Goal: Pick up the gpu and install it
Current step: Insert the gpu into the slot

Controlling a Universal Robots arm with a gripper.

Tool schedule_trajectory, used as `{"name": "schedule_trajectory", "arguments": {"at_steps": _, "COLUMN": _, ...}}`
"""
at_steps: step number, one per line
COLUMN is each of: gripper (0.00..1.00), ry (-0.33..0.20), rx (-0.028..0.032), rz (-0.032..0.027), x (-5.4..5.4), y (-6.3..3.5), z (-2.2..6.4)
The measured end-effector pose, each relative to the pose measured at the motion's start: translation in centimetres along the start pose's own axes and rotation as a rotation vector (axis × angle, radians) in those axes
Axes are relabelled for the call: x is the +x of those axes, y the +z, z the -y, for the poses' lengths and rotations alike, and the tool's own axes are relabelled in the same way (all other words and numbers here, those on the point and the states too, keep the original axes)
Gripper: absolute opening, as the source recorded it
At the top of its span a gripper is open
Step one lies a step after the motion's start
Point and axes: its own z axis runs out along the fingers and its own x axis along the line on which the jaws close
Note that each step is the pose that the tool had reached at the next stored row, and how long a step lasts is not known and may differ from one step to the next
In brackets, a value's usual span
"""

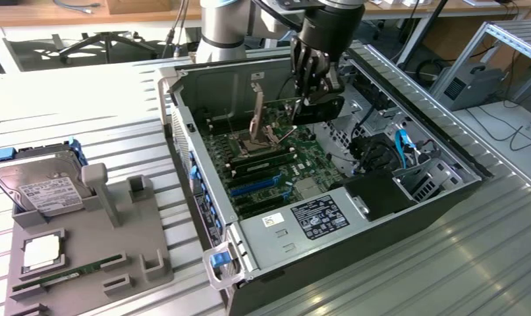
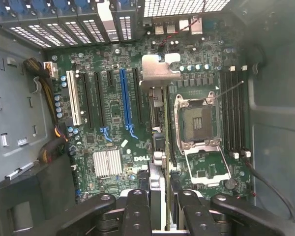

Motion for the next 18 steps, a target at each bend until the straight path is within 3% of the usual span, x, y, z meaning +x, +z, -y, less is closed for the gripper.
{"name": "schedule_trajectory", "arguments": {"at_steps": 18, "gripper": 0.27, "ry": 0.000, "rx": 0.0001, "rz": -0.0014, "x": 2.8, "y": 0.16, "z": 0.23}}
